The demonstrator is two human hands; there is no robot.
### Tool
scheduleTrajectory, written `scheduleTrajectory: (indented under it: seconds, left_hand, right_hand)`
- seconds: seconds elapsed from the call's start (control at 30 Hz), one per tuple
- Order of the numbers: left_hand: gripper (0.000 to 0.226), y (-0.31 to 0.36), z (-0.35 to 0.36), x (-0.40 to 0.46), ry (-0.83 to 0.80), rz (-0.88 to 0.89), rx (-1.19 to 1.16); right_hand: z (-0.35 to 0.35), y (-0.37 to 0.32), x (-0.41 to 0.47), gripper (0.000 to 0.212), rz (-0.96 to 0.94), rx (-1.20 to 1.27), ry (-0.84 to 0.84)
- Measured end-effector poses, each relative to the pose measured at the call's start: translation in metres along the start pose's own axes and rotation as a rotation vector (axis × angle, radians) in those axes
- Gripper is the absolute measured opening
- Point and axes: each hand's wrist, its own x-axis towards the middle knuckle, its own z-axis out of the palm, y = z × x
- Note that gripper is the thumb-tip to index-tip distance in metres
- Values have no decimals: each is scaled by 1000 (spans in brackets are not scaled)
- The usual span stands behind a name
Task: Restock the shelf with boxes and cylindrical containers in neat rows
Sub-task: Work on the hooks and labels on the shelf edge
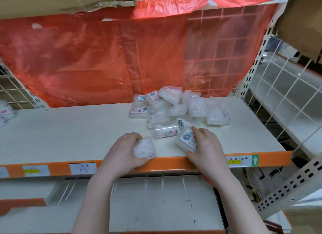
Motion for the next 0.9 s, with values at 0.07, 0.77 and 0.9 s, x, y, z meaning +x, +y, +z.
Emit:
scheduleTrajectory:
  seconds: [0.07, 0.77, 0.9]
  left_hand:
    - [47, -21, -13, -12, 23, -36, -16]
    - [72, -350, -233, -234, 245, -346, -5]
    - [62, -407, -263, -254, 301, -404, 32]
  right_hand:
    - [6, -24, 2, 70, -41, 3, 3]
    - [195, -422, -18, 50, -423, 101, -181]
    - [229, -488, -11, 55, -475, 124, -229]
